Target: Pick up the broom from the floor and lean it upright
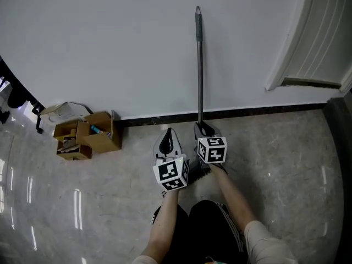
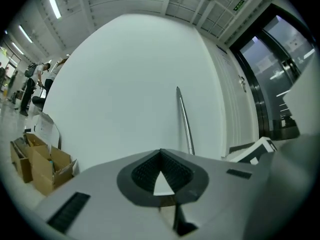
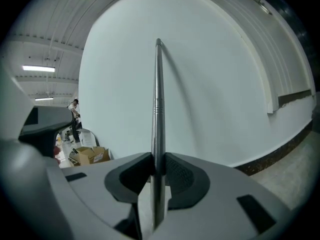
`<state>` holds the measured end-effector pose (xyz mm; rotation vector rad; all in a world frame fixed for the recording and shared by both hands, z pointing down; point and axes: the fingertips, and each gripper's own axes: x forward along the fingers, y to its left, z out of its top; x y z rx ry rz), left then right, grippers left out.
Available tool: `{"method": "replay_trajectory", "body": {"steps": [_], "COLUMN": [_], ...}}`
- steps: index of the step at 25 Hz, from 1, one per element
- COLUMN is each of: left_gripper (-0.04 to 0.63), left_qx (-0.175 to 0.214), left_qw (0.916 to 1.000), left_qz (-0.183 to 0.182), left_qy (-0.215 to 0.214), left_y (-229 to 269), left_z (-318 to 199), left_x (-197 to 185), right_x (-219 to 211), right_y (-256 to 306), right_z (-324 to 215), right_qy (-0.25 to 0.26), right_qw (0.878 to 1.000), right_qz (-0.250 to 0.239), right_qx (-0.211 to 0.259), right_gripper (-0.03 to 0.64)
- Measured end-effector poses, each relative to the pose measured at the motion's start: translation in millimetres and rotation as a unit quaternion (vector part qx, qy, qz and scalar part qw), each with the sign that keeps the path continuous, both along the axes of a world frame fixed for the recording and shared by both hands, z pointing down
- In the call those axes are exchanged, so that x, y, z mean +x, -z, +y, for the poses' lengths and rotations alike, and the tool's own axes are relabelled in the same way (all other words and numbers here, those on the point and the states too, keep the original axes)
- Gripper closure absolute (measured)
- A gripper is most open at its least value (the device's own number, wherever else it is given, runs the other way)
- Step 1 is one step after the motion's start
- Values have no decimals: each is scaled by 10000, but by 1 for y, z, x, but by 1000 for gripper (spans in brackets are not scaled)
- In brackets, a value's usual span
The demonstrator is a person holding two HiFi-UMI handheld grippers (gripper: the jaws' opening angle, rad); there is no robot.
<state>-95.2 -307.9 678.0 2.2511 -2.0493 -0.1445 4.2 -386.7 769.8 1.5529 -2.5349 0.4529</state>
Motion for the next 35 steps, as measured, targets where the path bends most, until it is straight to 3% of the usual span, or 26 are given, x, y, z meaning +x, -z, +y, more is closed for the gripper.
{"method": "replay_trajectory", "body": {"steps": [4,8,12,24,35], "left_gripper": [551,551,551,551,551], "left_qx": [-21,-73,11,-18,-8], "left_qw": [10000,9999,9999,10000,9983], "left_qz": [-61,112,25,38,-334], "left_qy": [-19,-52,-98,-85,-482], "left_y": [-2,-3,3,1,4], "left_z": [-2,-3,-2,-2,4], "left_x": [5,10,13,3,26], "right_x": [-2,-4,-1,14,6], "right_y": [4,8,14,52,100], "right_z": [-1,-3,-4,8,53], "right_qy": [27,225,289,191,517], "right_qw": [9996,9997,9995,9984,9942], "right_qz": [180,15,39,1,-244], "right_qx": [205,78,132,524,911], "right_gripper": [523,523,522,522,542]}}
